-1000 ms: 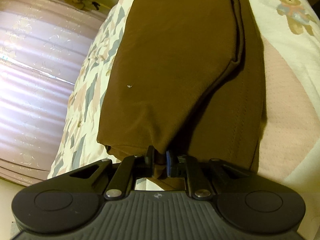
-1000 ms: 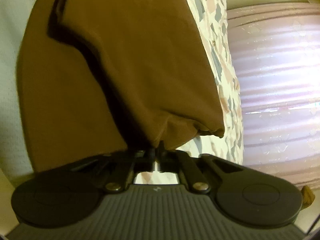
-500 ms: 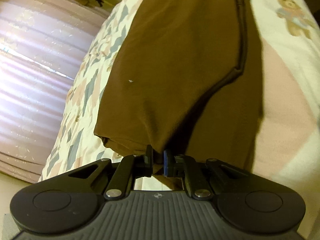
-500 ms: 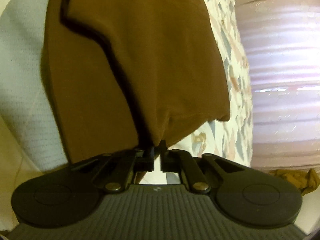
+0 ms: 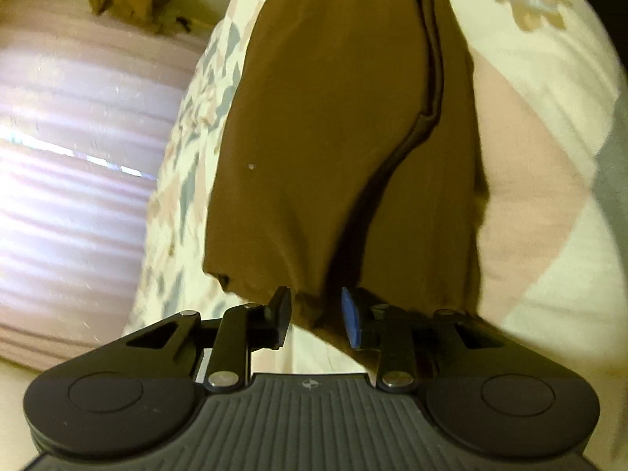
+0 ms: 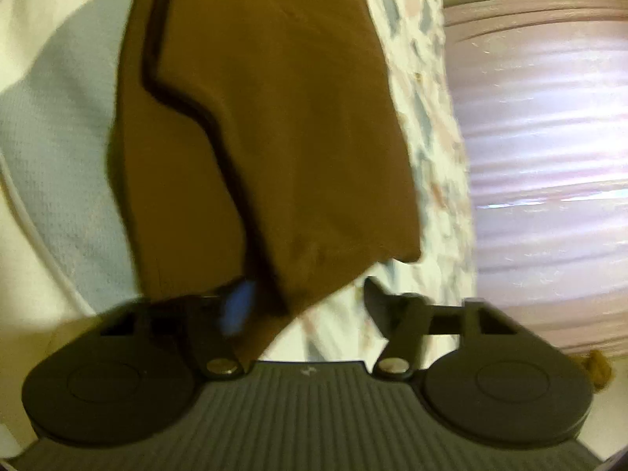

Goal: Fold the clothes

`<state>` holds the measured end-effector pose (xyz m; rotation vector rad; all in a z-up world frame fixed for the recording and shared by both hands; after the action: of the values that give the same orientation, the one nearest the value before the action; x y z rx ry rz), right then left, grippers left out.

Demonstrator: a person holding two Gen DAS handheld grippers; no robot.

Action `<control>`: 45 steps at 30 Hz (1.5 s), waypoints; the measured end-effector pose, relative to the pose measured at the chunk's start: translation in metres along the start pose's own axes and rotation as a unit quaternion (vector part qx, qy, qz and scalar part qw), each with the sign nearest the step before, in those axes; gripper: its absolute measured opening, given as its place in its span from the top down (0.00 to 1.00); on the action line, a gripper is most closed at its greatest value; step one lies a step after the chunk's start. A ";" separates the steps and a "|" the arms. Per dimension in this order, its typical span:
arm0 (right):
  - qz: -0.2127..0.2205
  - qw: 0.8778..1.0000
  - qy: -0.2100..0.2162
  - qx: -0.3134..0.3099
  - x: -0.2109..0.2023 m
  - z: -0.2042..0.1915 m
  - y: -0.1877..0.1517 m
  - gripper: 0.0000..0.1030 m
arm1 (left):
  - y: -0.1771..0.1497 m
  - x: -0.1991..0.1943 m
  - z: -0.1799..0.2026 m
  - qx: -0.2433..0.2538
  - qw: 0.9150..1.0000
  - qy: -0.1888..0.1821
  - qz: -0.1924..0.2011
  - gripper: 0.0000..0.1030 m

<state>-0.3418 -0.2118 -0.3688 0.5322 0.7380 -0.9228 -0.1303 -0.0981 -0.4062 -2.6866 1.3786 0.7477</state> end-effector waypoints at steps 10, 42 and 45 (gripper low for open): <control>0.004 0.994 0.023 0.107 -0.031 0.023 -0.031 0.45 | -0.014 -0.010 -0.004 -0.016 0.998 -0.048 -0.027 0.88; 0.168 0.839 0.100 0.507 0.007 0.047 -0.045 0.42 | 0.014 0.026 -0.044 -0.487 0.847 -0.027 -0.212 0.67; 0.191 0.832 0.081 0.514 -0.025 0.039 -0.042 0.38 | 0.023 0.000 -0.049 -0.511 0.830 -0.019 -0.222 0.62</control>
<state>-0.3741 -0.2472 -0.3286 1.6675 0.1909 -0.8423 -0.1288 -0.1240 -0.3589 -3.4249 0.2230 1.8362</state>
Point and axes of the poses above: each gripper's, at about its wrist camera, not at the fingertips, and x roughly the way its jaws point, z to its right, y to its top, the point moved 2 cm from there along x, roughly the way its jaws point, and after that the axes turned 10 degrees about y, right-handed, at the moved point
